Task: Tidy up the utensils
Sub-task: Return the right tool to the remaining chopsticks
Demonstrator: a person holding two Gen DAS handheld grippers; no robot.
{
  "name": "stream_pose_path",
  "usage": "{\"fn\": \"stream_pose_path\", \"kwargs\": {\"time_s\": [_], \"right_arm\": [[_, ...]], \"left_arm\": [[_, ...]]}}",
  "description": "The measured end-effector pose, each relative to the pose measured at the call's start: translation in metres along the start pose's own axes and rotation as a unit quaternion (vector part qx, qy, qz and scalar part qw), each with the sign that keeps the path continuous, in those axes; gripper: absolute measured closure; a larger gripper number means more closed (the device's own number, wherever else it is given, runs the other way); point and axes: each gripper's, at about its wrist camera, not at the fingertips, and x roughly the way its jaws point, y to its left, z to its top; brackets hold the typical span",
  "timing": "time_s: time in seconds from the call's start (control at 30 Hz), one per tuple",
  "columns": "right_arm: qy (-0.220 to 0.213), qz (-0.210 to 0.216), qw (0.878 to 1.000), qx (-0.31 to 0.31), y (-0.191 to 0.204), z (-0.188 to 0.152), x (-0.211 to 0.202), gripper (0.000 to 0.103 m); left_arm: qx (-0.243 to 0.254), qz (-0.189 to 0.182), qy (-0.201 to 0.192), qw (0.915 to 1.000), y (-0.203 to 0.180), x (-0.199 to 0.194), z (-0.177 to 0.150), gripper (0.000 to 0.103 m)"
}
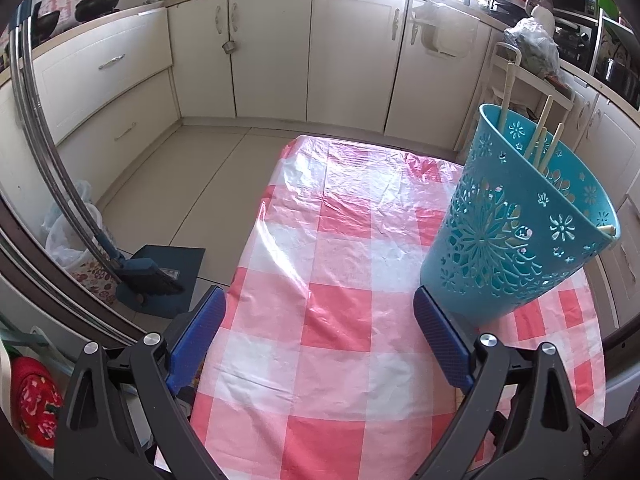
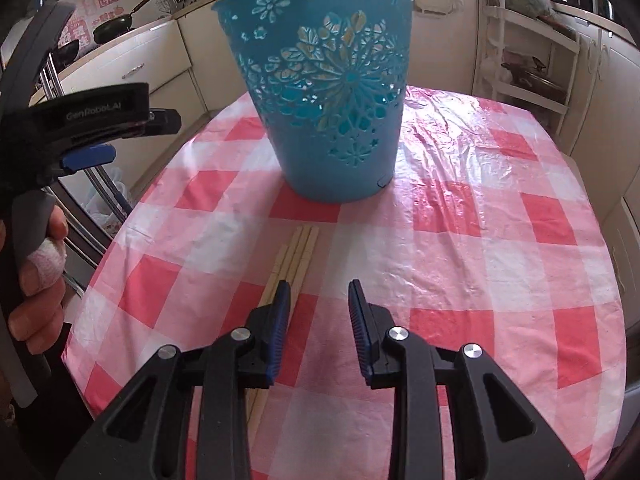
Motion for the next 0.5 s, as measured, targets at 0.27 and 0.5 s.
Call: {"fn": "stream_pose_path", "kwargs": {"time_s": [0.27, 0.5], "right_arm": [[0.006, -0.019, 1.000, -0.015, 0.004, 0.000, 0.012, 0.078], [0.019, -0.021, 0.999, -0.045, -0.004, -0.005, 0.005, 0.092]], "left_arm": [[0.006, -0.001, 0.005, 1.0000, -0.003, 0.002, -0.001, 0.011], [0.036, -0.010, 0.039, 0.9985, -0.012, 0.013, -0.013, 0.011]]}}
